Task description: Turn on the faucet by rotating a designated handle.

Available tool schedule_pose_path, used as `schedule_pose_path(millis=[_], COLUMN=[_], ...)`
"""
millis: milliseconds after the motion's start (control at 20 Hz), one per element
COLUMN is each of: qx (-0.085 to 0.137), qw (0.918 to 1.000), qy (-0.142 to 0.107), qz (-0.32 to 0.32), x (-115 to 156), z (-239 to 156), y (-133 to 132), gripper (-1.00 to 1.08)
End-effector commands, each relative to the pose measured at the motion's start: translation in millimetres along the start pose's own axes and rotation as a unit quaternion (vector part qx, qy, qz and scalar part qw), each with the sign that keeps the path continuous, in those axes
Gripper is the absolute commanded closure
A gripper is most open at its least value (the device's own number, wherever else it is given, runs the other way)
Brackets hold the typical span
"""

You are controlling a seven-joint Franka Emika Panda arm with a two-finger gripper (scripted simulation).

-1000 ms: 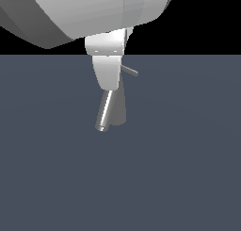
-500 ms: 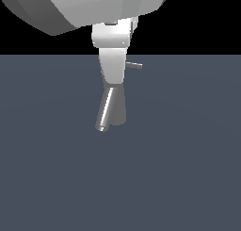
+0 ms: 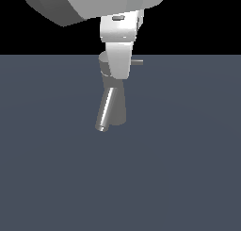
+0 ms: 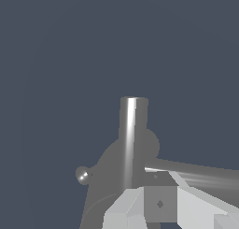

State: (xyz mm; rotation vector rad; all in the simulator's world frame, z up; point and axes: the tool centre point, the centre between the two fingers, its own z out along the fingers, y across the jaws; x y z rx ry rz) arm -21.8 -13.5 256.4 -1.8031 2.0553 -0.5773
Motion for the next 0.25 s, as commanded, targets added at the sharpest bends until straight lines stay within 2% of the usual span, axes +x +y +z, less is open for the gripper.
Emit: schedule_pose_path(millis=[0,200], qx=[0.026,0.026], qw=[0.9993,0.9991], qy=[0.007,0.011], qz=[0.025,0.030], x=[29.3,37.2], z=[-5.8,-6.6], y=[-37.7,-46.1], gripper=[1.08,1.08])
